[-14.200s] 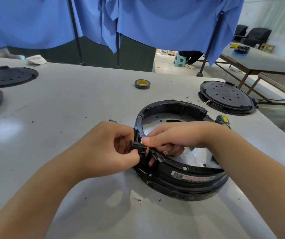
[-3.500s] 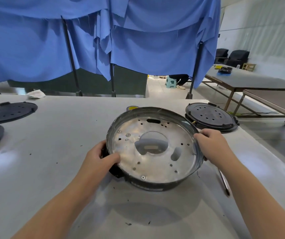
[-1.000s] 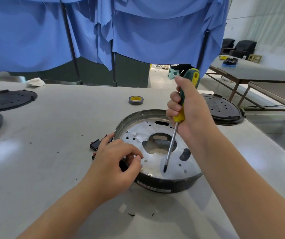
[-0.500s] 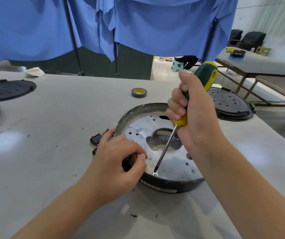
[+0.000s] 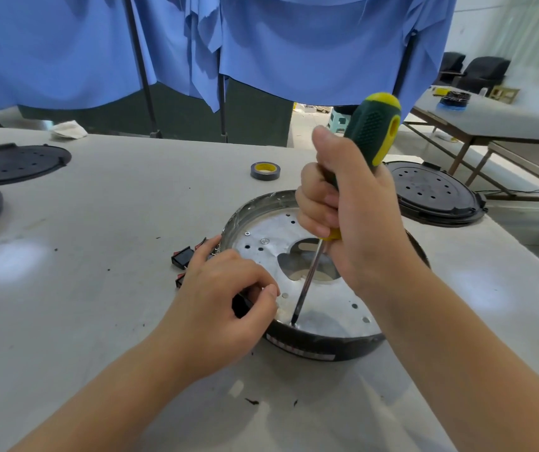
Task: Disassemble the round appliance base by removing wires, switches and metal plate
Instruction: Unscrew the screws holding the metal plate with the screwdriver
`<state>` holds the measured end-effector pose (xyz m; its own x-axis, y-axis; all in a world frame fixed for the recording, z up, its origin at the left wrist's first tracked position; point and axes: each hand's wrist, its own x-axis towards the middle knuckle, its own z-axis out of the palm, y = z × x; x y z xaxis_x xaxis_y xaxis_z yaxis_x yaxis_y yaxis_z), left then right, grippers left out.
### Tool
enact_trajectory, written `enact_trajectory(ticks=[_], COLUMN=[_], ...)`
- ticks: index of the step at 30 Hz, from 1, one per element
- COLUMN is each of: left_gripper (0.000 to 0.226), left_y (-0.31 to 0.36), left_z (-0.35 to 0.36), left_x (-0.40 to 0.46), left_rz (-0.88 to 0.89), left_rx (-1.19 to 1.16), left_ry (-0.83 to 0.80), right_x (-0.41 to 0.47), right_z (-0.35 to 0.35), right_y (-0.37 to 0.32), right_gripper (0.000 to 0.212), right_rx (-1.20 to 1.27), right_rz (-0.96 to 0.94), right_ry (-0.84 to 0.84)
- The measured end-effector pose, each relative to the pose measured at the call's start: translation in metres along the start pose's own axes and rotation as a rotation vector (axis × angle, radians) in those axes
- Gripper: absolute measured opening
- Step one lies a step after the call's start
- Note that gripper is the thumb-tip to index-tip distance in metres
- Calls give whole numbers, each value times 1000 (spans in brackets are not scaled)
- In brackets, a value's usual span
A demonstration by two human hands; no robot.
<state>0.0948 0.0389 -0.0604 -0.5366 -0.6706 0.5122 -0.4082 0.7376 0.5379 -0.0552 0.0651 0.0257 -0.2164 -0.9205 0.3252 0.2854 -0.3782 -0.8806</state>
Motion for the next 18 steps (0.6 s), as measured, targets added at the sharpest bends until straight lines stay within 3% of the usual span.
enact_trajectory(ticks=[4, 12, 18], left_gripper=[26, 27, 31], left_y=[0, 0, 2], left_z=[1, 1, 3], left_x=[0, 0, 2], left_rz=[-3, -14, -12], left_rx=[-4, -3, -69], left_ry=[-2, -5, 1], right_x=[-1, 0, 9], right_z=[2, 1, -6], right_y=[-2, -2, -8], right_gripper=[36, 38, 36], right_rx=[12, -8, 74], right_rz=[58, 72, 287], right_ry=[-175, -240, -576])
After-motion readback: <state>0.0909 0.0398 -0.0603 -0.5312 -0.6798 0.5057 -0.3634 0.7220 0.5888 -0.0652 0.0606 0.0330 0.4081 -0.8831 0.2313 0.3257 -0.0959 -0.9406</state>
